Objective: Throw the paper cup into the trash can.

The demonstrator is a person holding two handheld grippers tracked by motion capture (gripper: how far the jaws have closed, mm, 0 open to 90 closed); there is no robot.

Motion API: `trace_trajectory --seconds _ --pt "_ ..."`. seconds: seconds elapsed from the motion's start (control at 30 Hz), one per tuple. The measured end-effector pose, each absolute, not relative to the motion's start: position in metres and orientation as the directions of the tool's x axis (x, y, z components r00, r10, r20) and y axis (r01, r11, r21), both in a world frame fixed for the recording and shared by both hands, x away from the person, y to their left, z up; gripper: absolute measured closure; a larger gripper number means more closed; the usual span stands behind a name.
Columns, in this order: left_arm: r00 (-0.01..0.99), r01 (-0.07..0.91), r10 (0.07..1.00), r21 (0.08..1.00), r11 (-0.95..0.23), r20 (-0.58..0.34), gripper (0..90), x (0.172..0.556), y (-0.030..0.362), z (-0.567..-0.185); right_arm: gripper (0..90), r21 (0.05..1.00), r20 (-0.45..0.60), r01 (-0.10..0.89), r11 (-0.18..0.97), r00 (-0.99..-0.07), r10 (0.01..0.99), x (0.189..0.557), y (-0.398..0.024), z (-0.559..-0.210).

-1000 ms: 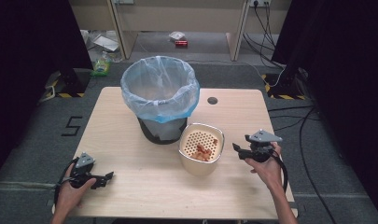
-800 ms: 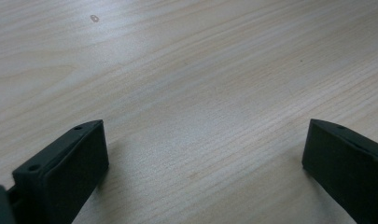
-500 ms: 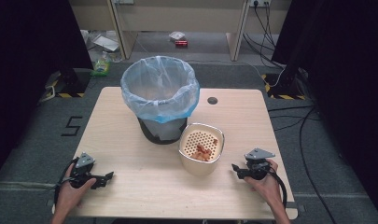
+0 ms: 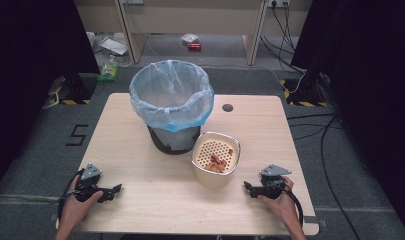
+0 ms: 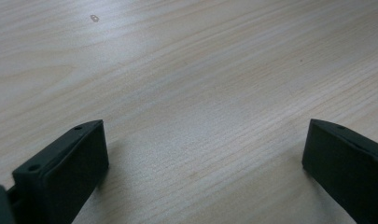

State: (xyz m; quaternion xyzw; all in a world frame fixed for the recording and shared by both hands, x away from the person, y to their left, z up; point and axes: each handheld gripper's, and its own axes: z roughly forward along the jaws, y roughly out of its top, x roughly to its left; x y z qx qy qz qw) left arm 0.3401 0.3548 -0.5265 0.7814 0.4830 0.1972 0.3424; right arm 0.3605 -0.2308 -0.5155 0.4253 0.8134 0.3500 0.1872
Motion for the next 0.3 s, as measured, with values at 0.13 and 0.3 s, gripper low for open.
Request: trace_trajectory --seconds 0.13,0.3 --pt "0.455 0.620 0.890 0.726 -0.298 -0.023 0.0 0.3401 0.3548 -0.5266 21.5 0.729 -0.006 0.561 0.393 -0.568 0.823 0.3605 -0.2307 -0.5155" --pt "0.456 0.620 0.890 0.725 -0.299 -0.022 0.0 0.3401 0.3548 -0.5265 20.4 0.727 -0.006 0.562 0.393 -0.568 0.823 0.3606 -0.2306 -0.5155"
